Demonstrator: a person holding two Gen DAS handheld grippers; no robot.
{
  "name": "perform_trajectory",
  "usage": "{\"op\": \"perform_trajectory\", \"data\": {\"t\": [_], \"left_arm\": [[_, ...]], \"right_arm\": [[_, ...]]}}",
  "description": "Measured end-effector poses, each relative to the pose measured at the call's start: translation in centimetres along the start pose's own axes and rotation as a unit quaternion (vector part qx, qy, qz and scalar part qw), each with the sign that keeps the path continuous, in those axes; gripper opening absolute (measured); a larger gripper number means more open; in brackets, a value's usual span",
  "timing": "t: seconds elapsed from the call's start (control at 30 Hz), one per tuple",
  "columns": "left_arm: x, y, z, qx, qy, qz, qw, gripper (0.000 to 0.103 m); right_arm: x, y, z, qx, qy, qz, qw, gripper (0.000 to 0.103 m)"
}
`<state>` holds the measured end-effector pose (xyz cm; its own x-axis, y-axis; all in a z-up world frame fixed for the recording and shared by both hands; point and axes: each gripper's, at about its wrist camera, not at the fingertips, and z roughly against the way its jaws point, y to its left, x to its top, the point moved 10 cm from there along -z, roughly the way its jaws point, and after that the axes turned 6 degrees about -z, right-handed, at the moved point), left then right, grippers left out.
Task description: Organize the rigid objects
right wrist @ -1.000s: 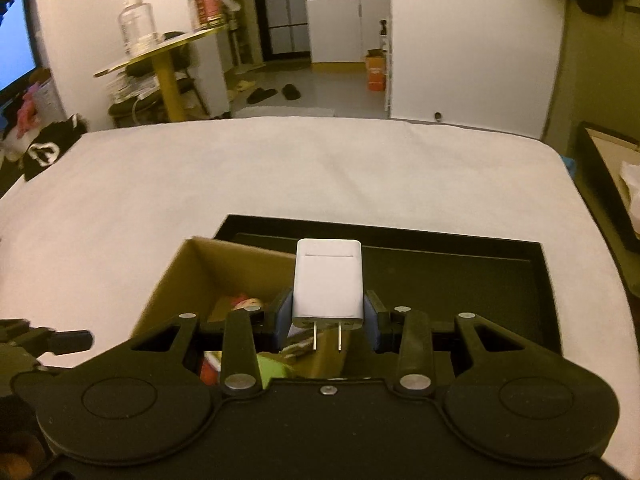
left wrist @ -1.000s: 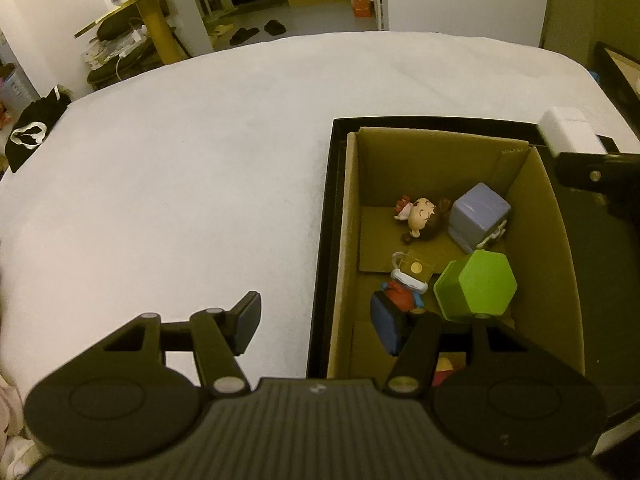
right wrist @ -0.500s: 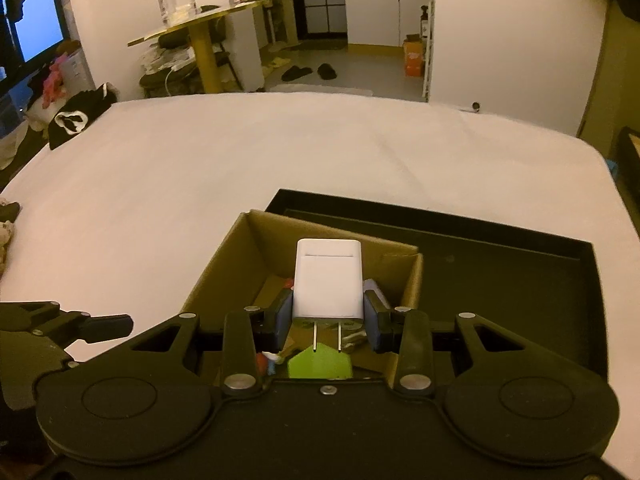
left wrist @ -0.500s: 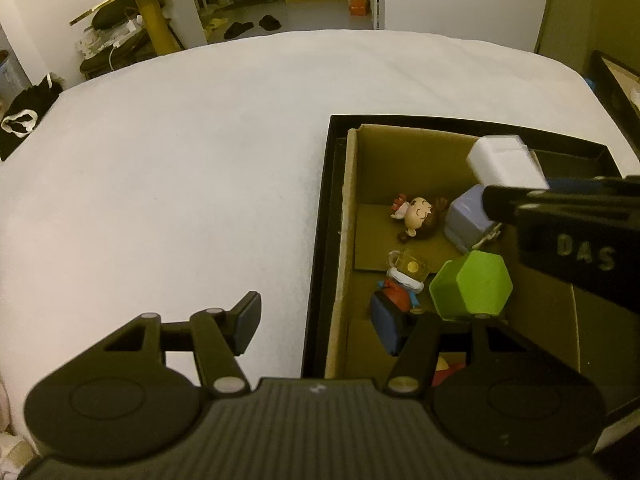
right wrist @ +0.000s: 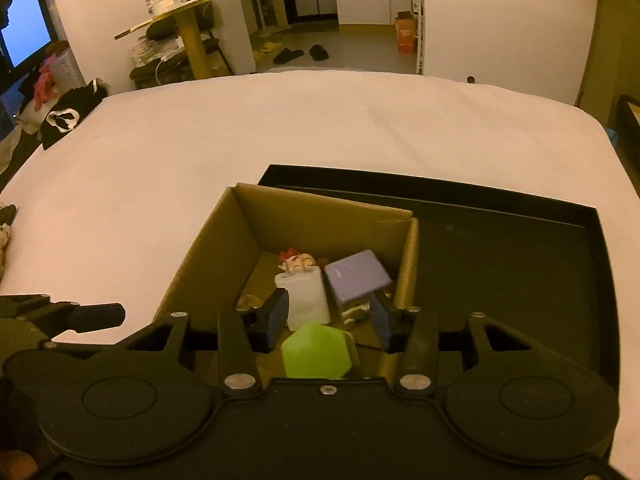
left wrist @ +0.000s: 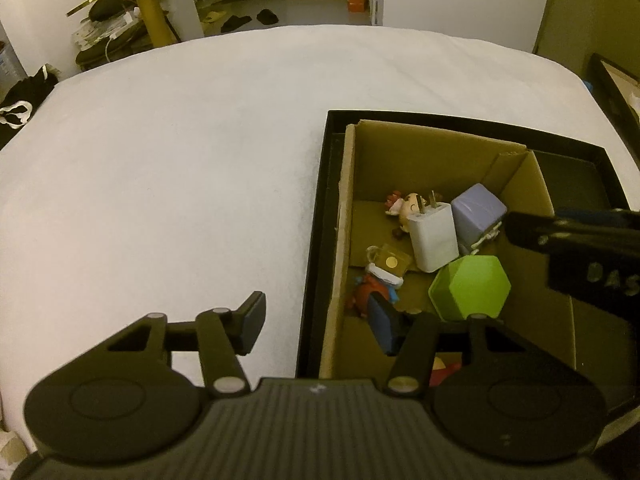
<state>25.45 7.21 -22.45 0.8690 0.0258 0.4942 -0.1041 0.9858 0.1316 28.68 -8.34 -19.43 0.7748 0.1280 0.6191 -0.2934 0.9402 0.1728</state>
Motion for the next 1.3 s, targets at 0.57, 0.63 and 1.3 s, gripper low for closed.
{"op": "perform_trajectory", "data": {"t": [0.57,0.63,1.3], "left_arm": [[0.8,-0.4,1.8,-0.028,-0.002,0.008,0.9996,0.052],[1.0,-0.5,2.4,-0.03,-0.005,0.008,0.9995,0.052],[2.4,-1.5,9.0,-0.027,-0.045,-0.011,0.9986,0.075]], "right_arm": [[-0.2,-3.0,3.7,0.009,-0.012,-0.047,0.999,0.061],[-0.4,-3.6,4.2,0.007,-0.011,-0.057,0.998,0.068],[-1.8,-7.0,8.9,-0.011,-0.036,-0.113,0.993,0.101]]}}
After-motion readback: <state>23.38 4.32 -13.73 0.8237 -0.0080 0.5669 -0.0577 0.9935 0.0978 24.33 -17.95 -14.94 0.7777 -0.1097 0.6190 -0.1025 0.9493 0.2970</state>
